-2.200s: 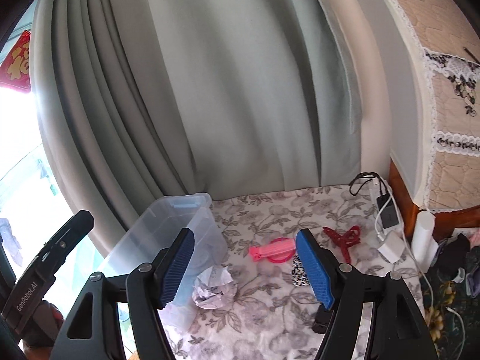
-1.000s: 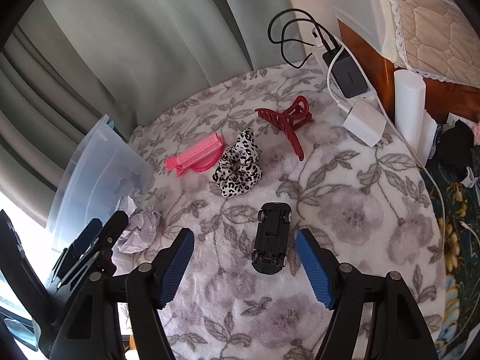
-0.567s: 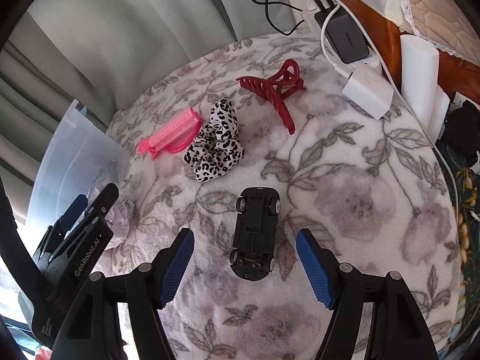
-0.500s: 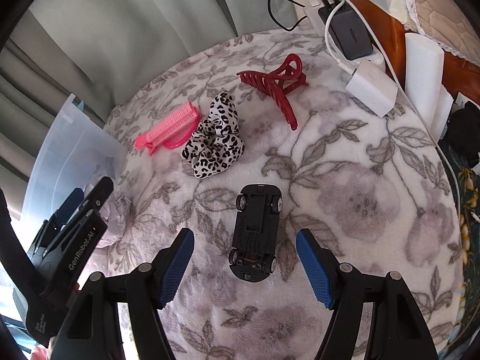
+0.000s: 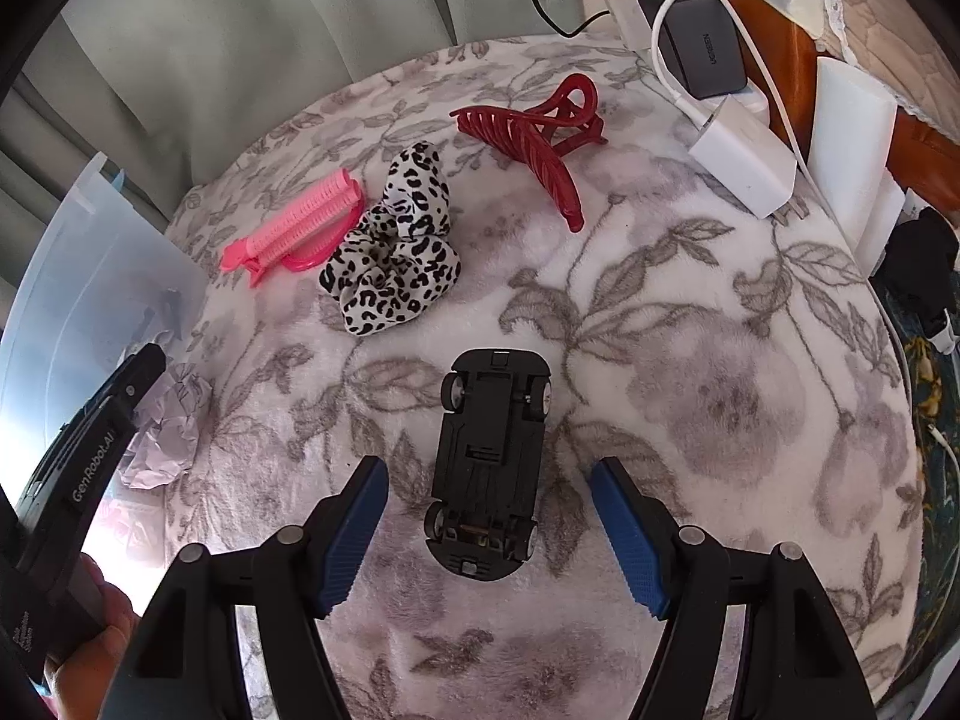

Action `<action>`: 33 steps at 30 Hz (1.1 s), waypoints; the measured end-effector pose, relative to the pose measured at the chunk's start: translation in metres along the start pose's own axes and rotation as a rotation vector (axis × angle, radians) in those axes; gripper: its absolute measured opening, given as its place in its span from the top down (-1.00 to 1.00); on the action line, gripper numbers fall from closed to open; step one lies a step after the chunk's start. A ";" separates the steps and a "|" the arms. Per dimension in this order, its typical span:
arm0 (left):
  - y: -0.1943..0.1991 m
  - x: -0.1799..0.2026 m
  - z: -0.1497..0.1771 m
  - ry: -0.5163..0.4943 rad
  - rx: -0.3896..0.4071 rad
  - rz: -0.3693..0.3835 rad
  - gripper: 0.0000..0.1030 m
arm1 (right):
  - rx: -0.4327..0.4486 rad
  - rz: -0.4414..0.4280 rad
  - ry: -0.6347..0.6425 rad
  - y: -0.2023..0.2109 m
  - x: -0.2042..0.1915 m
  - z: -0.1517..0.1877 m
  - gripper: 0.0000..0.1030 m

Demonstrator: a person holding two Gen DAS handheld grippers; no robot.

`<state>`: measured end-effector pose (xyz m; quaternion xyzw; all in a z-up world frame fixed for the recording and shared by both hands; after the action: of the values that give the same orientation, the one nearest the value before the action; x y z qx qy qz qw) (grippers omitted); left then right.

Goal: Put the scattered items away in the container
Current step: 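Grasp the crumpled white tissue with the left tool while the right tool grasps the black toy car, then lift the tissue with the left tool while the right tool lifts the toy car toward the box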

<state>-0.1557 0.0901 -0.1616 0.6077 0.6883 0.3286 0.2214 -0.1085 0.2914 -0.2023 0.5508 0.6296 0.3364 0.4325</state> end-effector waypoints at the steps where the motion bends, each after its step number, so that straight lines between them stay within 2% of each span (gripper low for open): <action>1: 0.001 -0.001 0.000 0.006 0.001 0.004 0.76 | 0.002 -0.002 -0.003 0.000 0.001 0.000 -0.43; 8: 0.008 -0.003 -0.003 0.028 0.009 0.025 0.81 | 0.017 -0.013 -0.023 0.000 0.004 0.001 -0.35; 10: 0.009 -0.003 -0.003 0.027 0.008 0.027 0.82 | 0.020 -0.016 -0.033 0.001 0.006 0.001 -0.24; 12: 0.012 -0.003 -0.005 0.029 0.013 0.035 0.82 | 0.025 -0.018 -0.046 0.003 0.010 0.002 0.03; 16: 0.018 -0.001 -0.009 0.030 0.022 0.050 0.83 | 0.031 -0.045 -0.062 0.004 0.011 0.002 0.29; 33: 0.065 0.002 -0.028 0.061 0.088 0.147 0.84 | 0.114 -0.053 -0.044 0.042 0.002 -0.003 0.30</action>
<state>-0.1312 0.0901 -0.0953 0.6553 0.6621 0.3317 0.1488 -0.0949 0.3001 -0.1637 0.5649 0.6525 0.2764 0.4228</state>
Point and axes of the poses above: each gripper's, at about its wrist camera, not at the fingertips, and y roughly against the way its jaws point, x to its right, z to its underside, the point moved 5 cm from there along -y, roughly the way its jaws point, and after that the axes turned 13 degrees about y, right-handed, at the moved point
